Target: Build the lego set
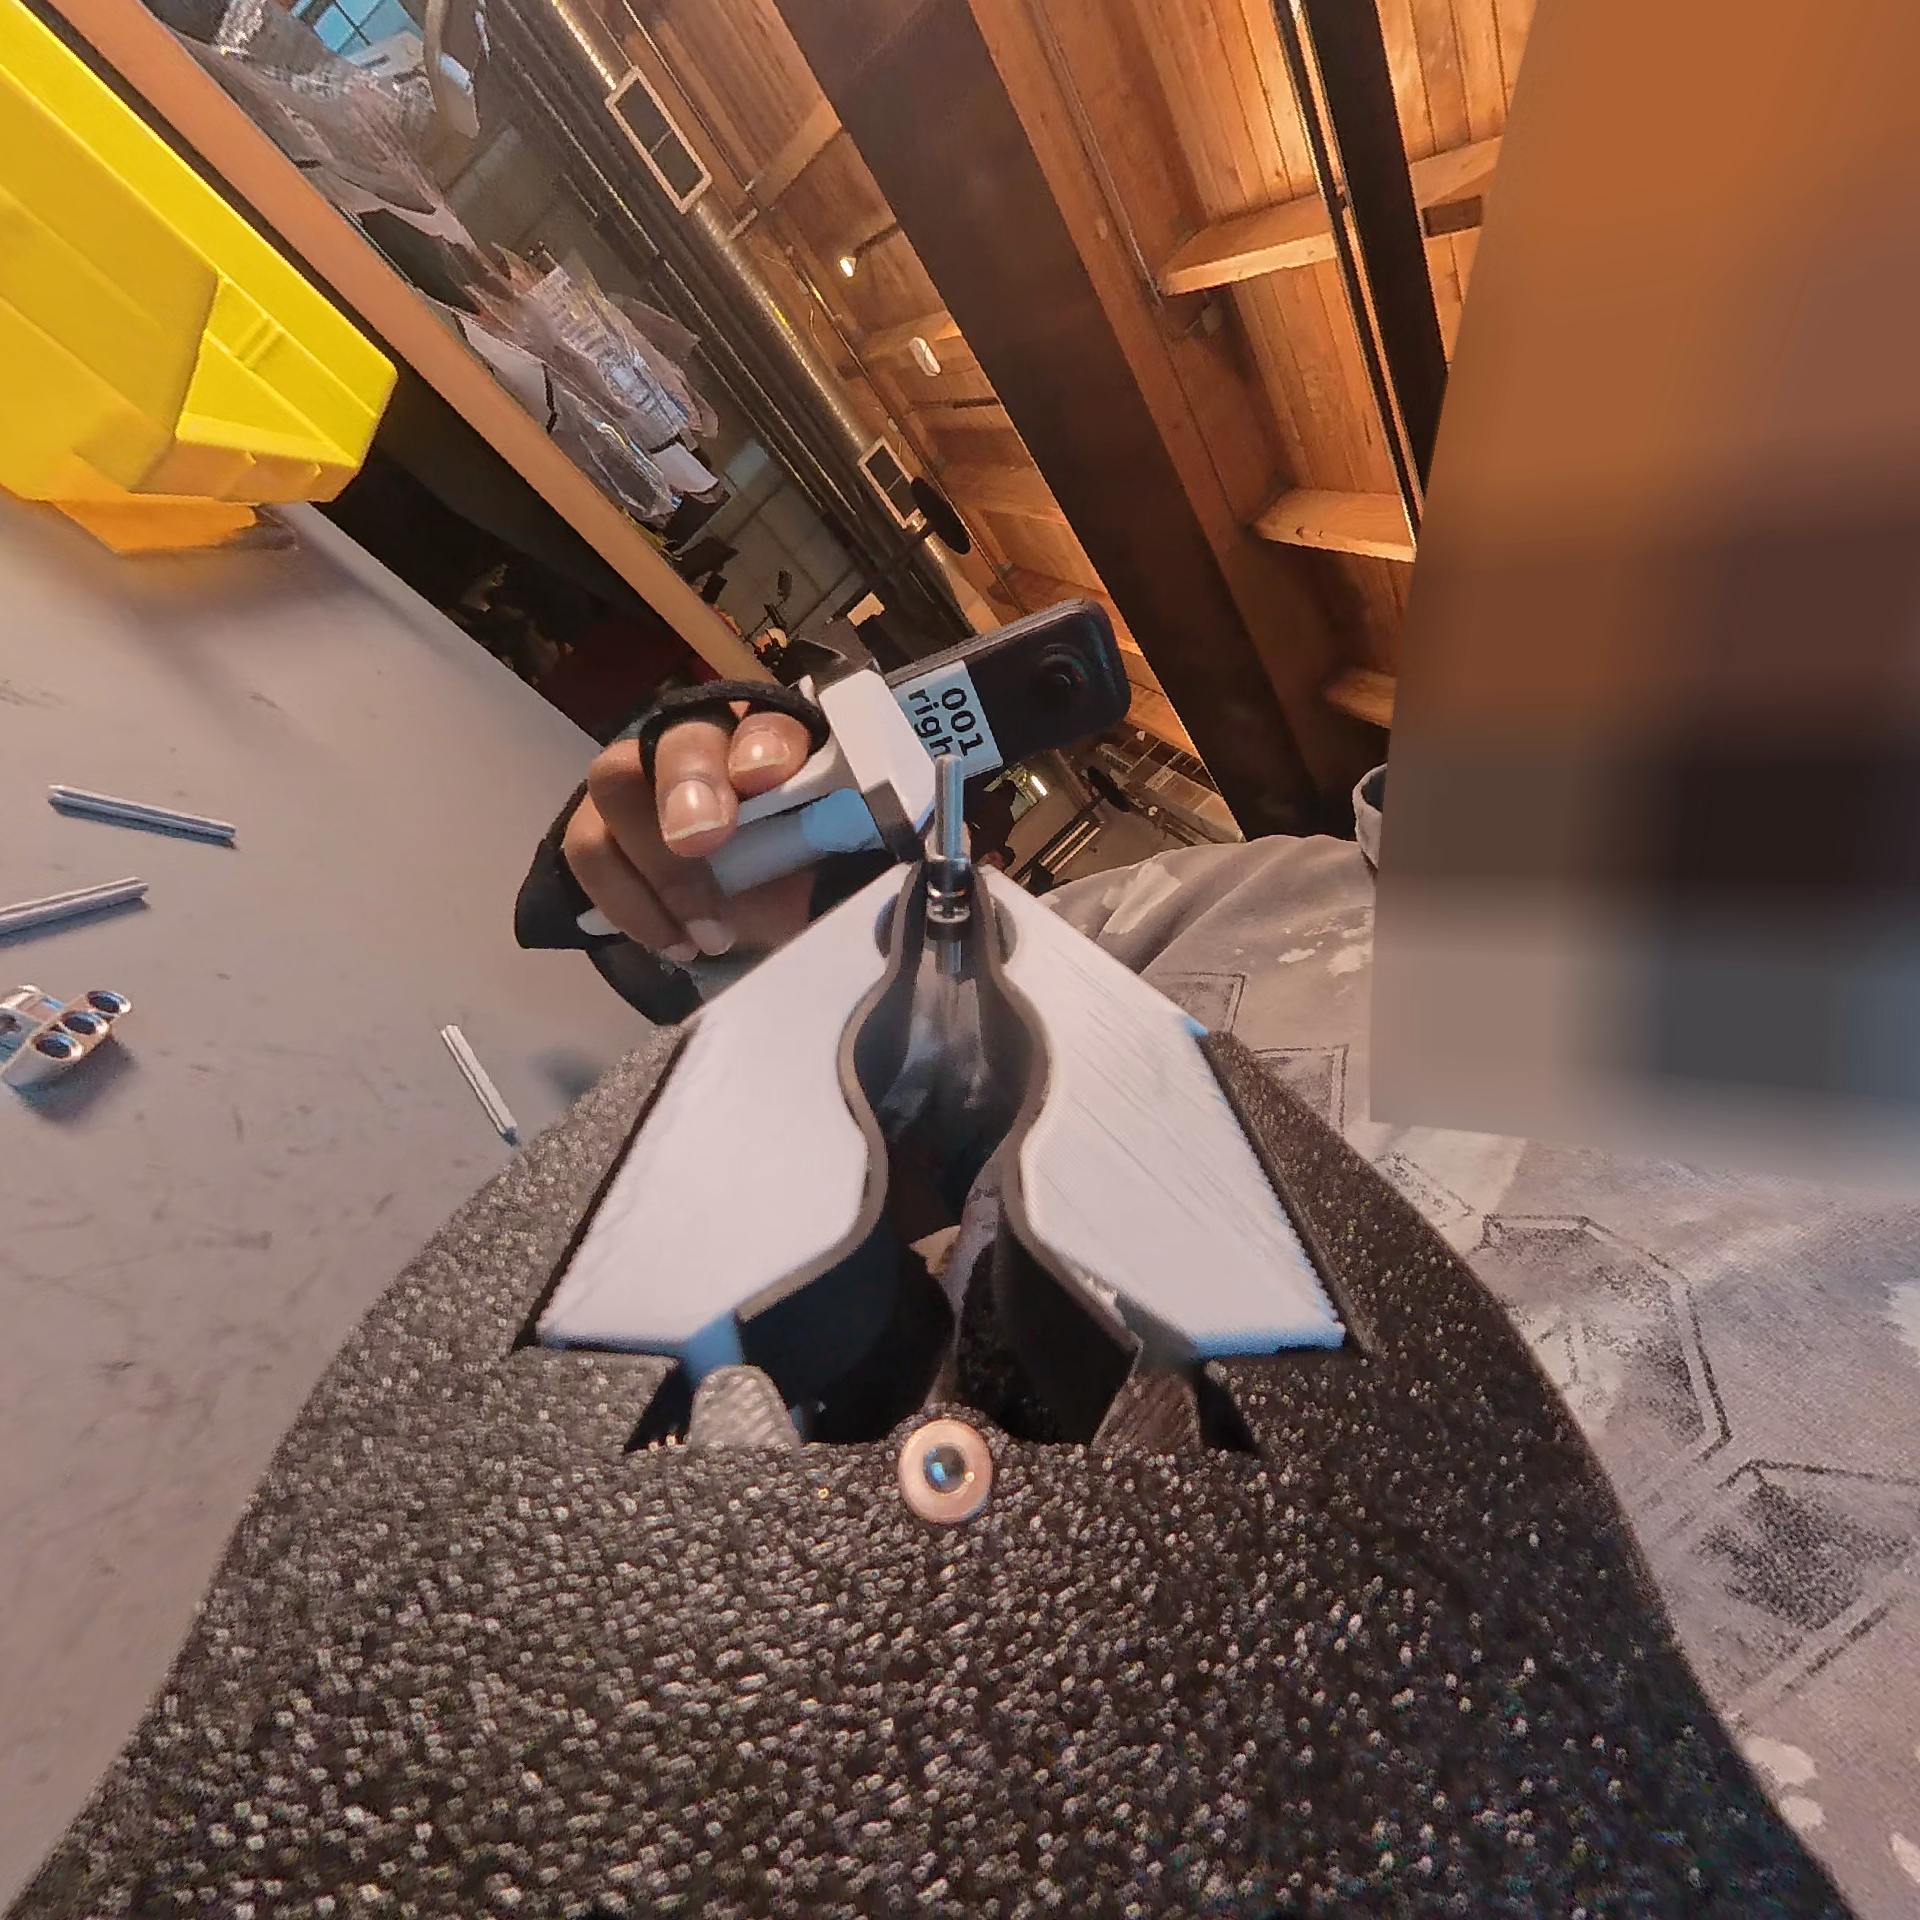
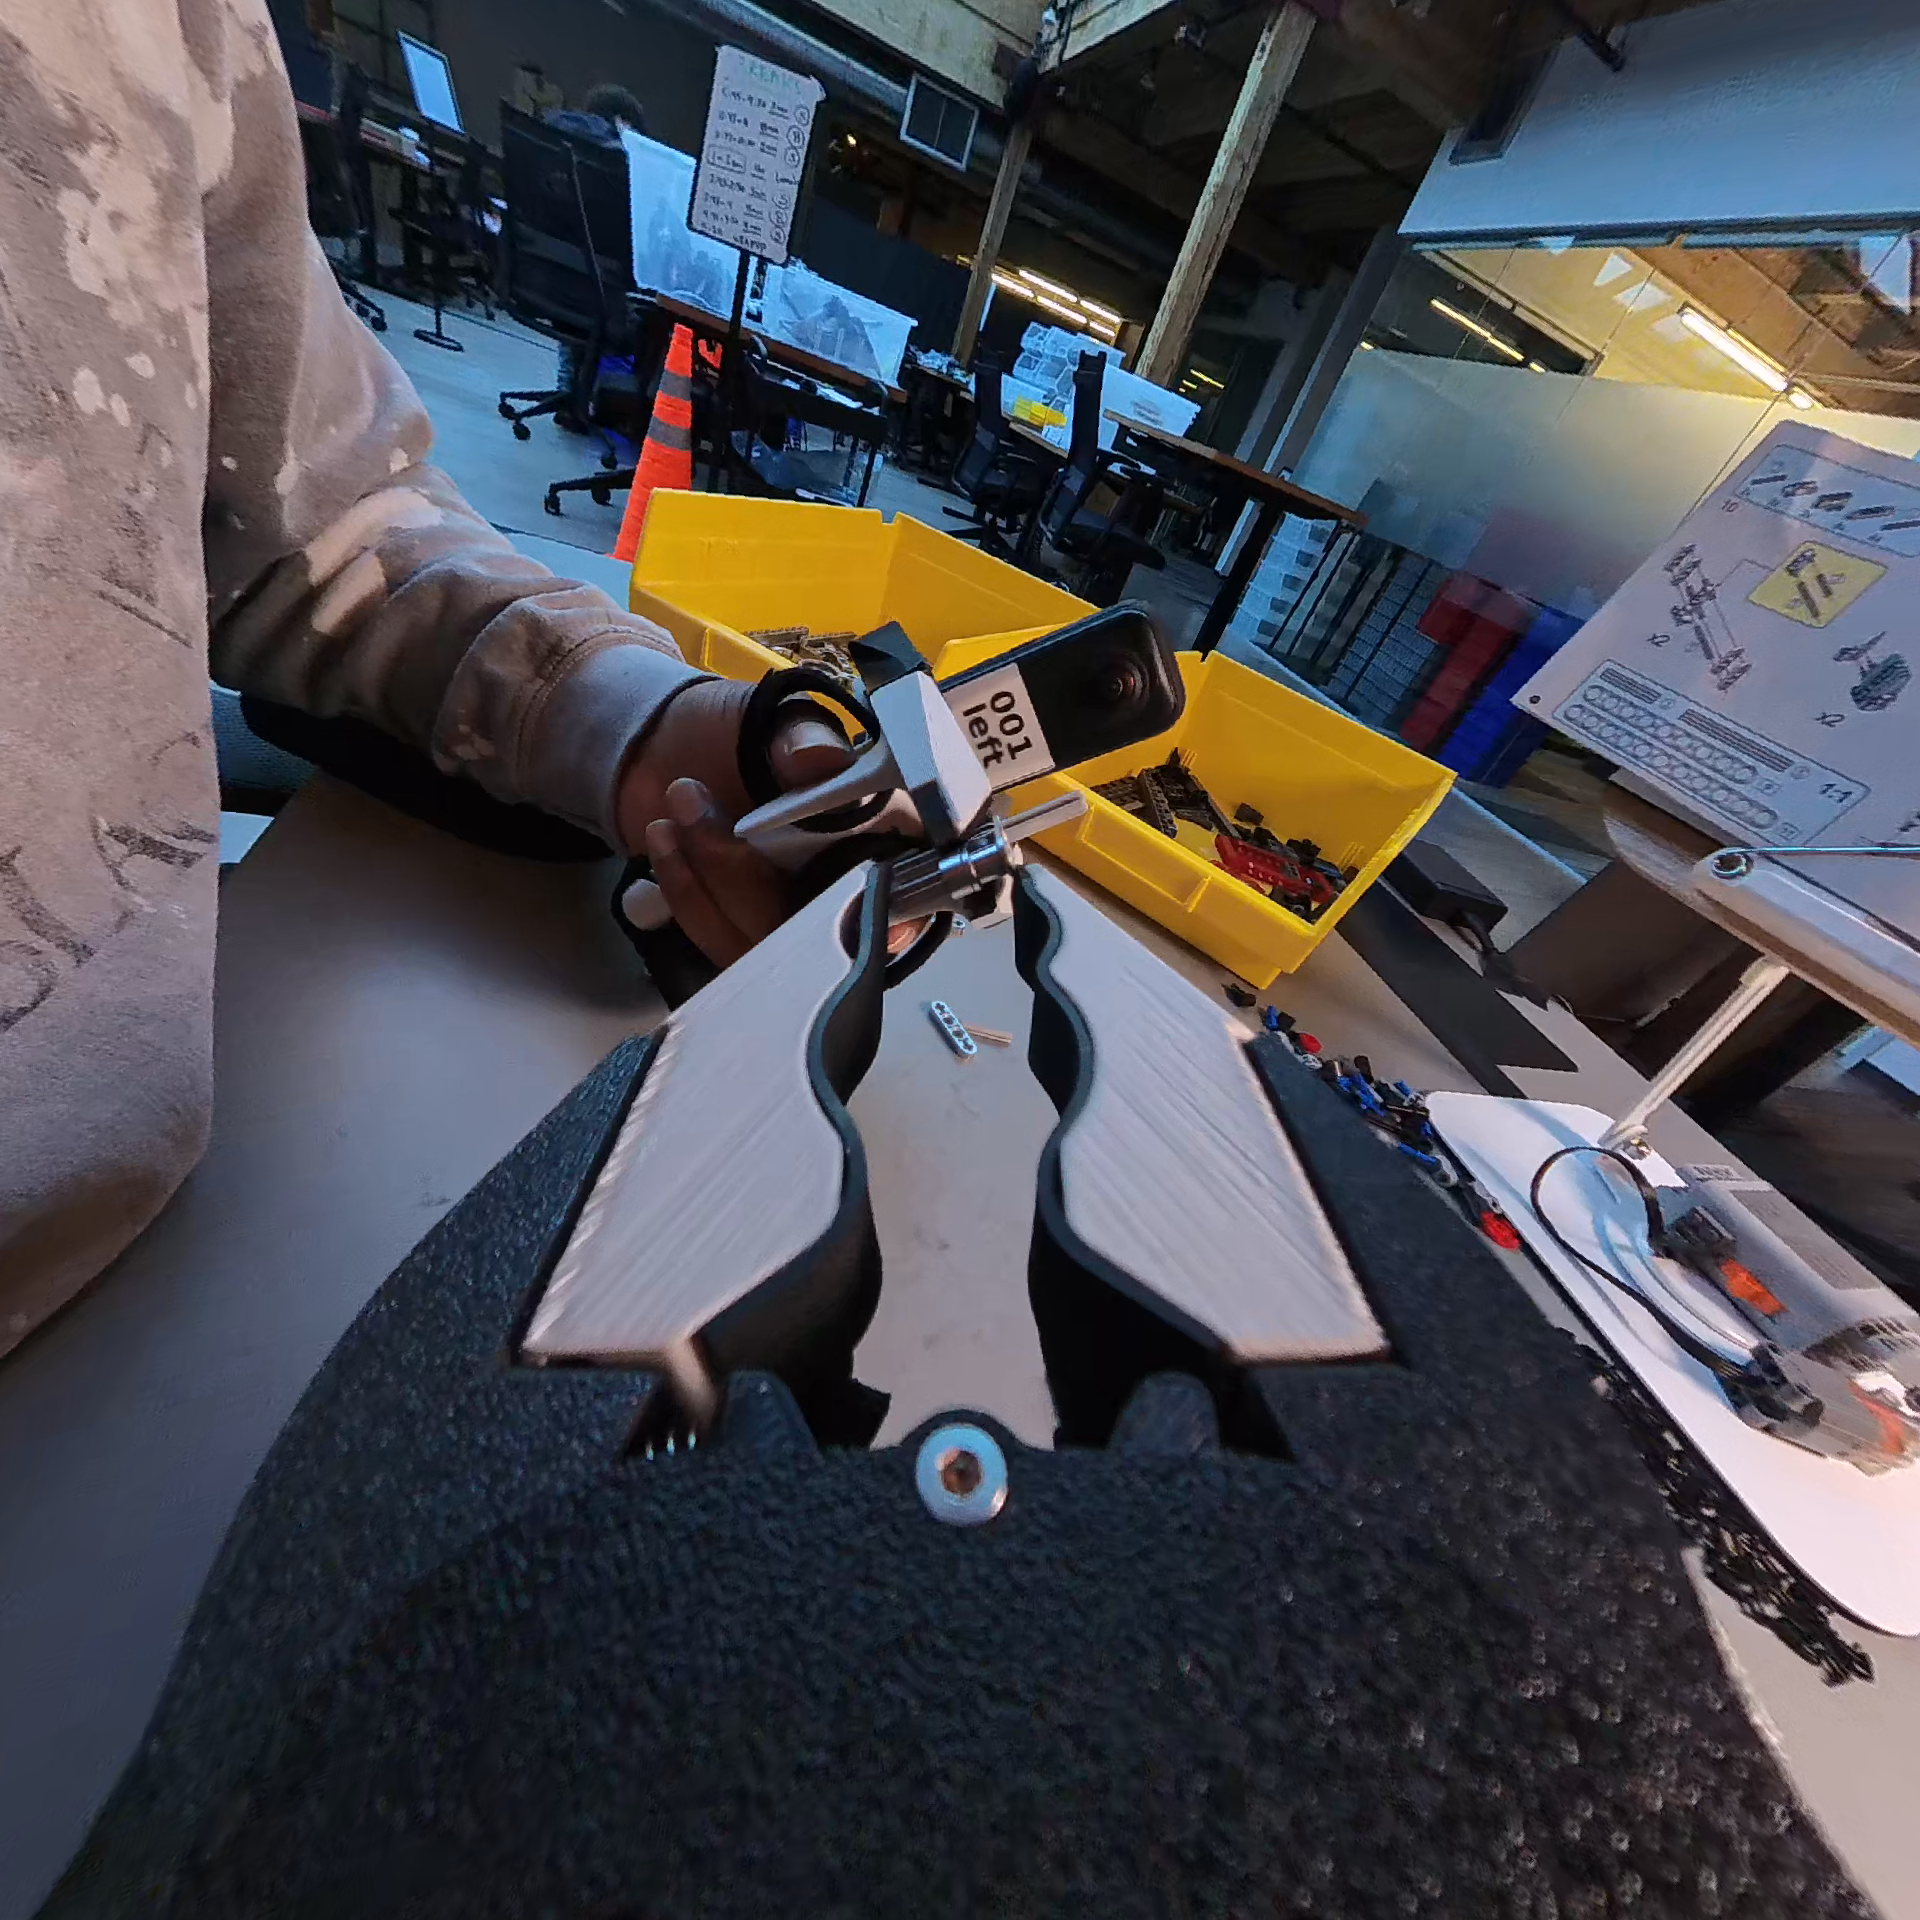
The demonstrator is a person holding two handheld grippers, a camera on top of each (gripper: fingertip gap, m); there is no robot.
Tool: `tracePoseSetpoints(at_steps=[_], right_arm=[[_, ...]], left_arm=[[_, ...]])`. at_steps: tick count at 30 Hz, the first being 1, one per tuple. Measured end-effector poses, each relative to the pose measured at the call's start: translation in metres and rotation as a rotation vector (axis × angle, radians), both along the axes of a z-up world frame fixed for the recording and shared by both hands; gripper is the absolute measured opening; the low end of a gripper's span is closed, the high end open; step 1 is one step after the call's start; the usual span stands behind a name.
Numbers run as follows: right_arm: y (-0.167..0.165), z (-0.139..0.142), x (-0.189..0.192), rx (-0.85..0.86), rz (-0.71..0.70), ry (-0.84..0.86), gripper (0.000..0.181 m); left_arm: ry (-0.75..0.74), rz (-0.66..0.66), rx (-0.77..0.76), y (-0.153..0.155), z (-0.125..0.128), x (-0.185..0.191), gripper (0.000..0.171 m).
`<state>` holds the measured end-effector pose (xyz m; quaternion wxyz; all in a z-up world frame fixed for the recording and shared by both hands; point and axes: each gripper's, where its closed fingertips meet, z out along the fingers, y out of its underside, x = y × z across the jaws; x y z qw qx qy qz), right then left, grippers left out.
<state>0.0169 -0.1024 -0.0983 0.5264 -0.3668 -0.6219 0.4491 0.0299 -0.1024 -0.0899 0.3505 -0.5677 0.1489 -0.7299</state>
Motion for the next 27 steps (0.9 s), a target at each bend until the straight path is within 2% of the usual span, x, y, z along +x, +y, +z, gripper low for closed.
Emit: tracePoseSetpoints(at_steps=[12,17,27], right_arm=[[0.001,-0.011,-0.001,0.105,-0.033,-0.039,0.021],[0.004,-0.016,-0.001,0.116,-0.044,-0.061,0.021],[0.006,-0.018,-0.003,0.12,-0.06,-0.065,0.021]], left_arm=[[-0.04,-0.041,-0.12,0.002,-0.01,0.0,0.006],[-0.065,-0.044,-0.187,0.005,-0.016,-0.001,0.006],[-0.097,-0.042,-0.227,0.007,-0.017,-0.003,0.006]])
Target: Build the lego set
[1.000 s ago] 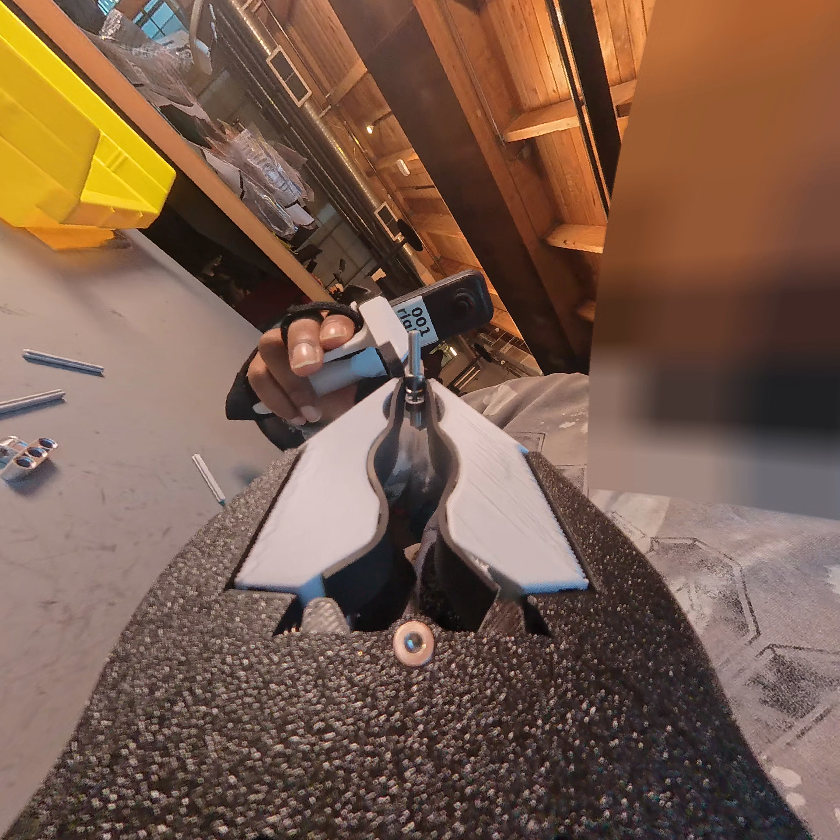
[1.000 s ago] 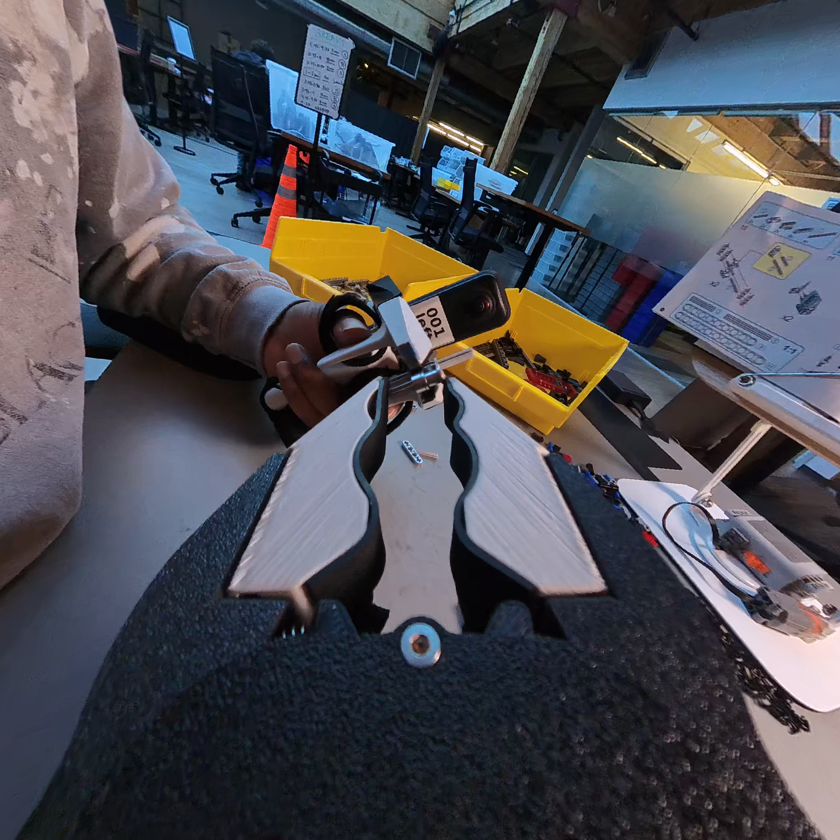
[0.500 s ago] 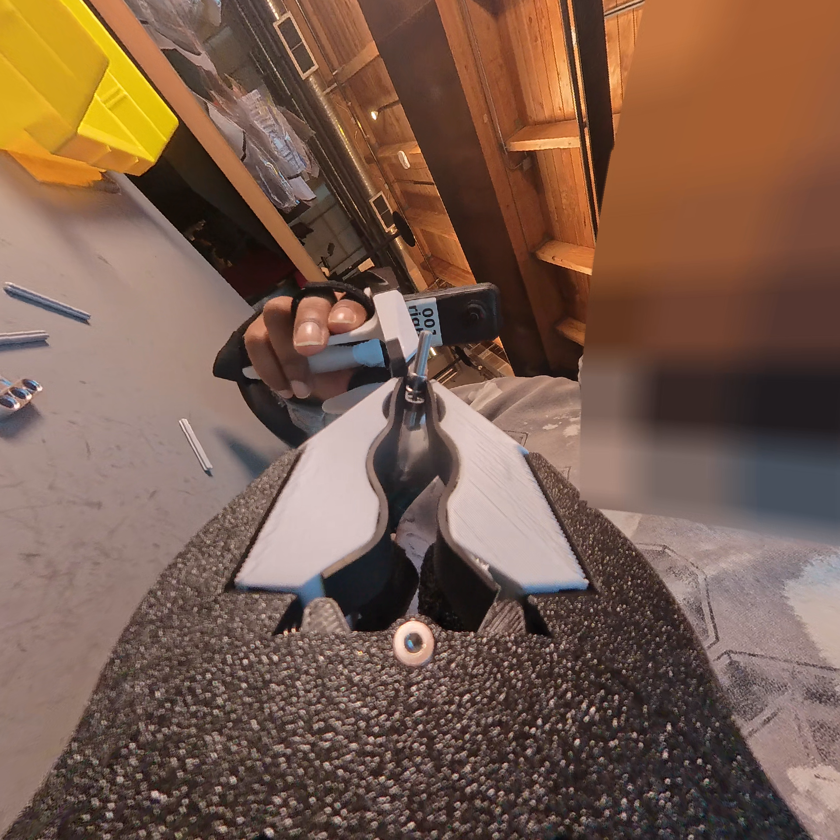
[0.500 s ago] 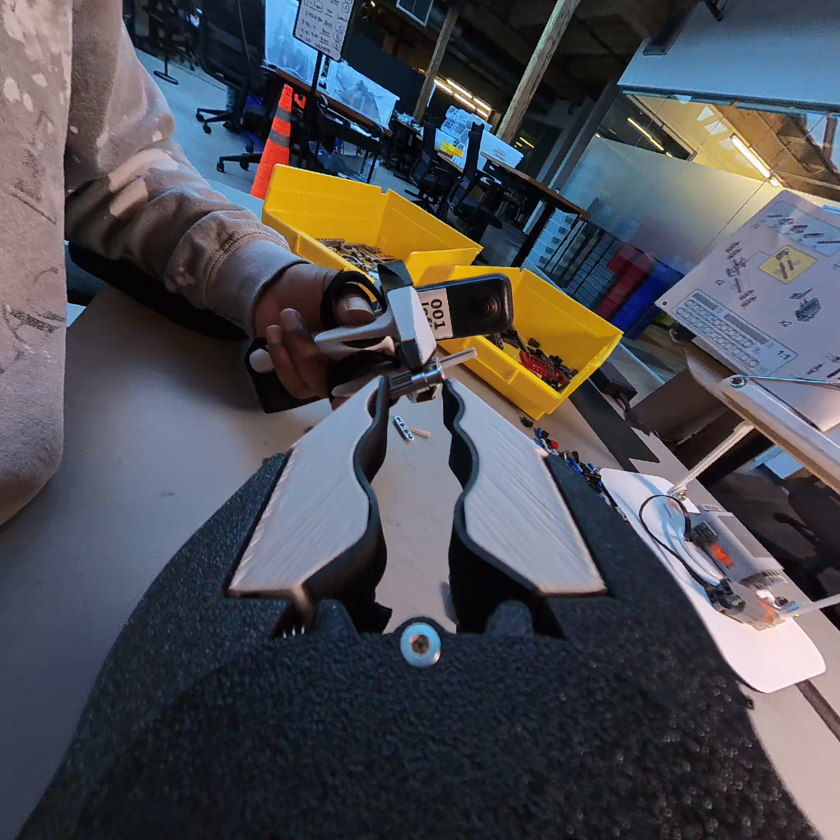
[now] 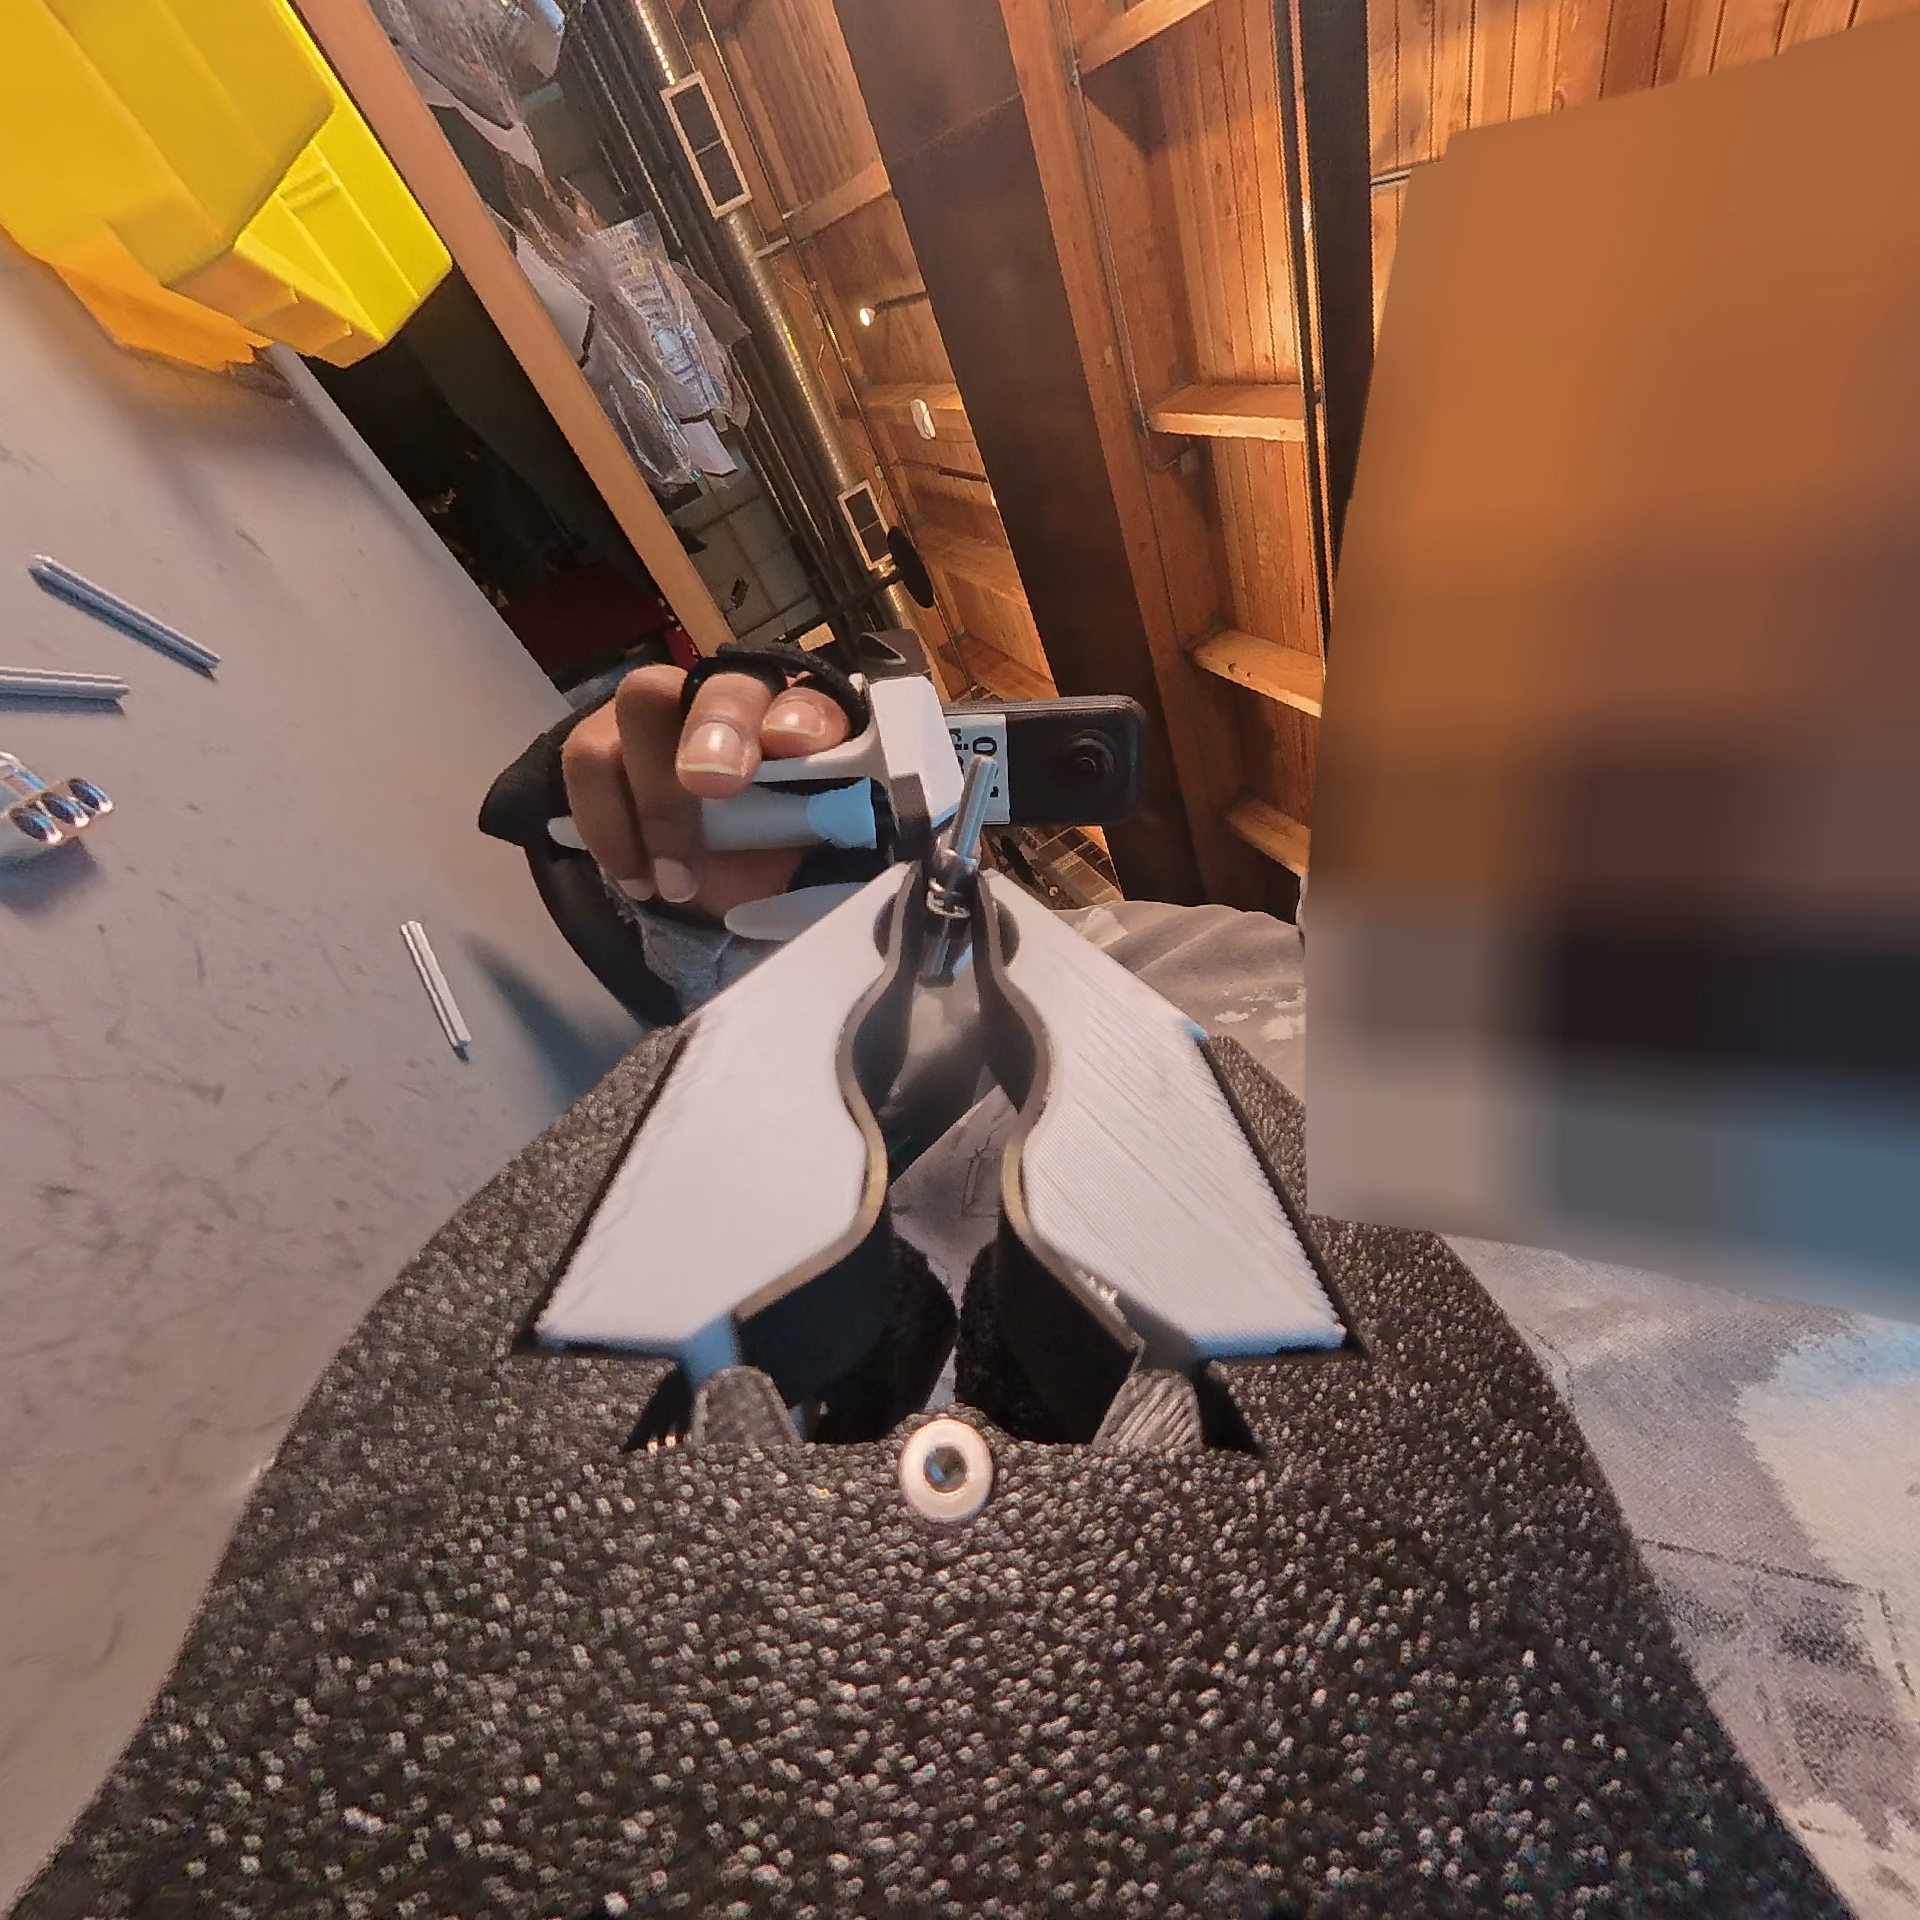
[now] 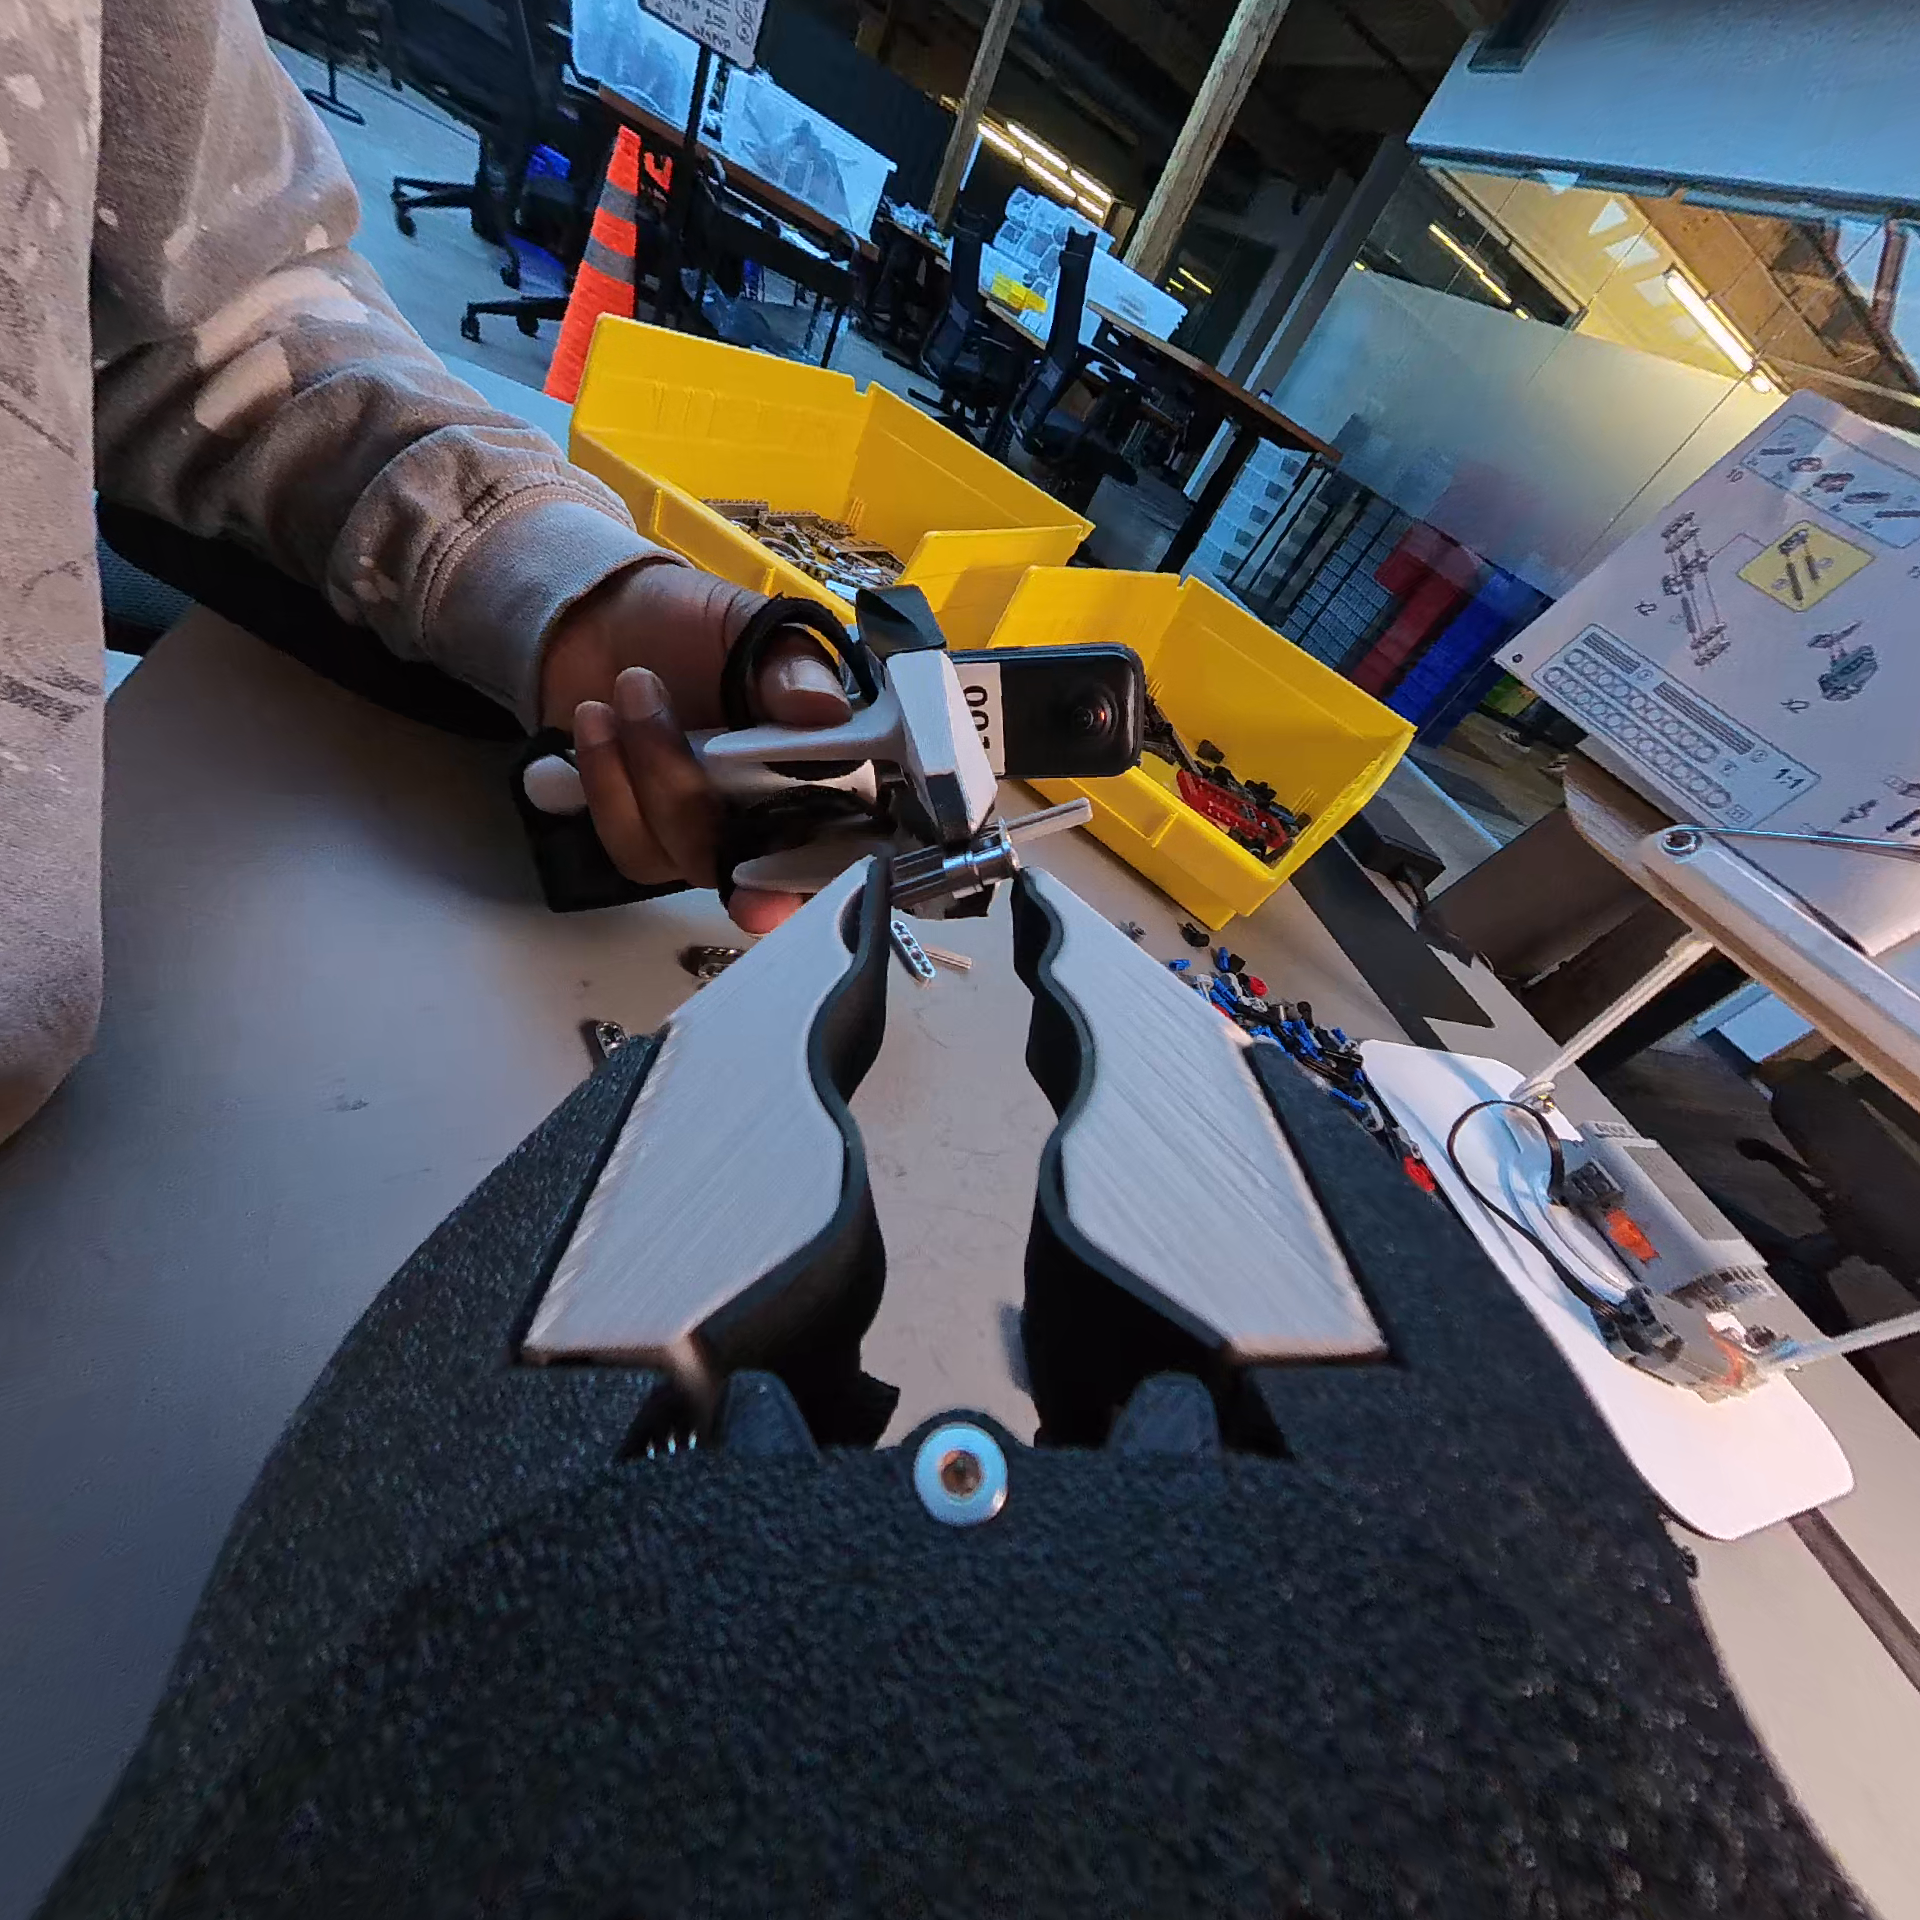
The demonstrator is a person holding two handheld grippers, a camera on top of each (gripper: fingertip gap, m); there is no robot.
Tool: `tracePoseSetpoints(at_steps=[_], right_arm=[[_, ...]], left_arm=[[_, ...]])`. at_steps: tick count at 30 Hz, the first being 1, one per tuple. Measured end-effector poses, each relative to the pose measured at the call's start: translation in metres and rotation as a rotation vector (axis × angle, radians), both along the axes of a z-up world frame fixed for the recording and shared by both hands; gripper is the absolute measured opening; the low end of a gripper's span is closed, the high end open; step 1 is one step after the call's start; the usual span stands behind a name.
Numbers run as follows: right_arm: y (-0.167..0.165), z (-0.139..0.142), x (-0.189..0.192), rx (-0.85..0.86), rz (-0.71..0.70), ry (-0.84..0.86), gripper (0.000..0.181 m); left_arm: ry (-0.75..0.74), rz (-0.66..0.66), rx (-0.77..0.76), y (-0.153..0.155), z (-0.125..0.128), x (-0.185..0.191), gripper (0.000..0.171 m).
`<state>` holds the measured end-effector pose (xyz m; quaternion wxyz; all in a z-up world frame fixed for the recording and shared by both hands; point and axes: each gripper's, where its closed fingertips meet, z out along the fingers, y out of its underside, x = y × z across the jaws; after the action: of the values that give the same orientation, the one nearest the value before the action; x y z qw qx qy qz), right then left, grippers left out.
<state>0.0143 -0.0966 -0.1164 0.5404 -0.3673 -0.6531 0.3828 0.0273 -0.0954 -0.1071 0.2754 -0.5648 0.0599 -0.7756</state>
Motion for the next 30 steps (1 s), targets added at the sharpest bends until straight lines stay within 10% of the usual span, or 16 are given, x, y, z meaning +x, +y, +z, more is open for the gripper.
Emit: tracePoseSetpoints(at_steps=[30], right_arm=[[0.0052,-0.0061,-0.0024,0.033,-0.063,-0.031,0.021]], left_arm=[[-0.07,0.02,-0.077,0.0051,-0.0044,-0.0028,0.006]])
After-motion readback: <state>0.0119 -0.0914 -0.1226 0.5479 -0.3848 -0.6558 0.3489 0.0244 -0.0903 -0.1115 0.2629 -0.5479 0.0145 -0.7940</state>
